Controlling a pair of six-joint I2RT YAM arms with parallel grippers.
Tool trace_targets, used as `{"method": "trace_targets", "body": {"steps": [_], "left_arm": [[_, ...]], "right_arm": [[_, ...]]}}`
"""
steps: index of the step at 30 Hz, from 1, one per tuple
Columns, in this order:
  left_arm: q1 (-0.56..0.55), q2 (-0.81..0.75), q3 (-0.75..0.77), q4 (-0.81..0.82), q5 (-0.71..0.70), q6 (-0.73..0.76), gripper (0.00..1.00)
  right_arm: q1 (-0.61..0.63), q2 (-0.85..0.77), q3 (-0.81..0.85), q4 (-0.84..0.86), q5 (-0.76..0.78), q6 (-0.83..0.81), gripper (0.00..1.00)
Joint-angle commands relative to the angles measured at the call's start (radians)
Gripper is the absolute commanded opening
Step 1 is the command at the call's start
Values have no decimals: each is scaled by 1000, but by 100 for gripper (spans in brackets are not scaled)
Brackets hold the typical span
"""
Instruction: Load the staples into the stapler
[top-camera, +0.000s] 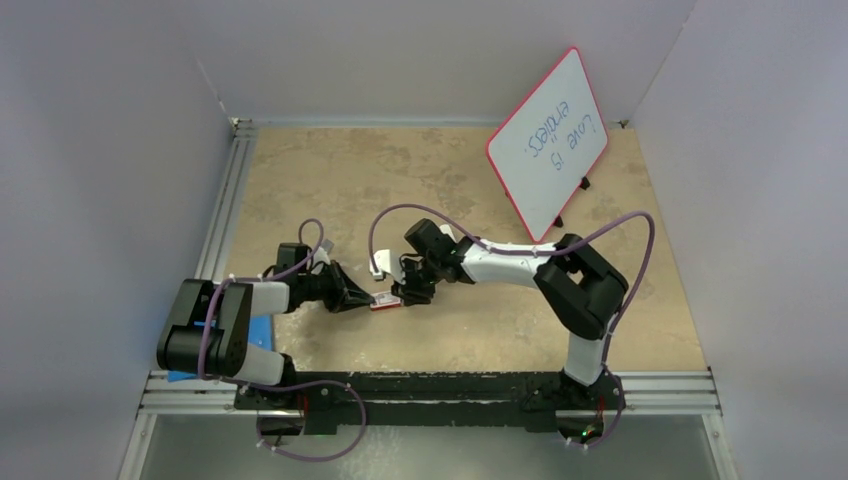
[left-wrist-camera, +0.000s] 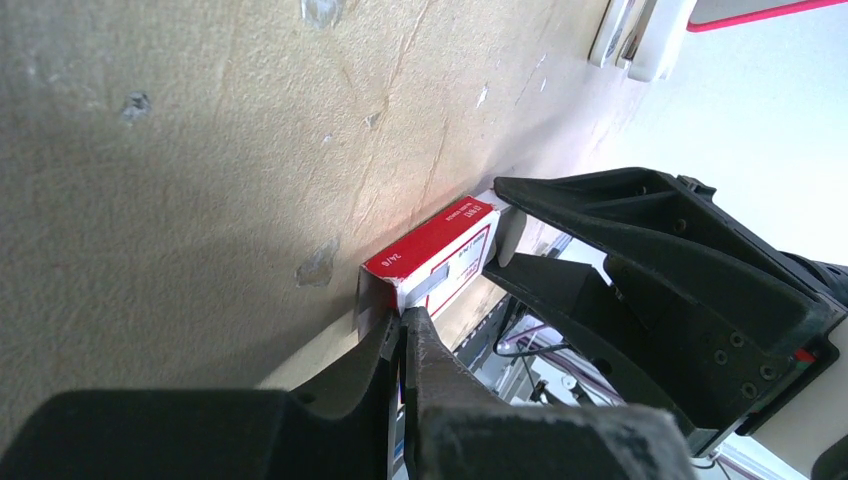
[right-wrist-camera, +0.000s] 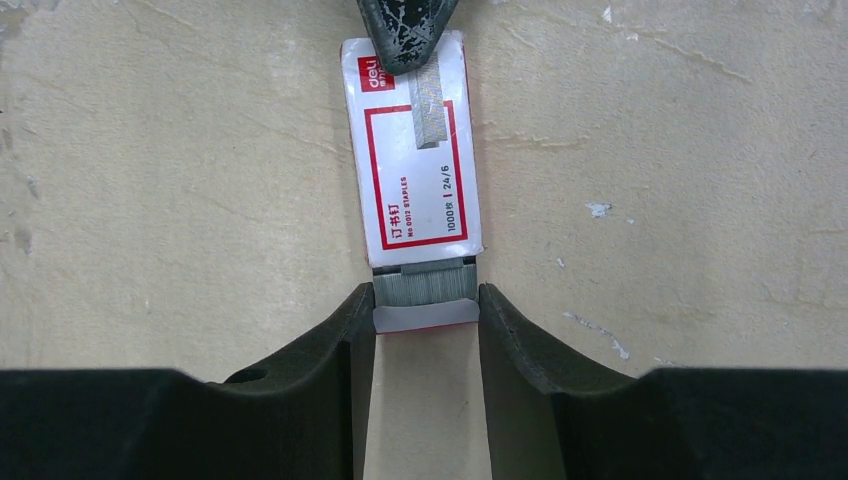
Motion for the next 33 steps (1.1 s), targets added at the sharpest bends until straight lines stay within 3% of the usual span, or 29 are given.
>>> {"method": "trace_targets", "body": {"steps": [1, 16, 24, 28, 31, 33], "left_arm": [[5, -18, 16, 23, 6, 37, 0], [7, -59, 22, -43, -16, 50, 0], [7, -116, 48, -139, -86, 77, 4], [7, -128, 53, -122, -53, 79, 18], [5, -117, 39, -63, 2, 62, 31], [5, -96, 30, -22, 23, 47, 33]], "right_arm": [[-2, -67, -20, 8, -18, 23, 36], [-37, -133, -143, 4, 62, 99, 37], [-41, -145, -140, -41, 132, 117, 51], [-41, -151, -132, -28, 139, 135, 64], [-40, -149, -129, 2, 97, 118, 67], [-41, -137, -124, 41, 80, 103, 67]]}}
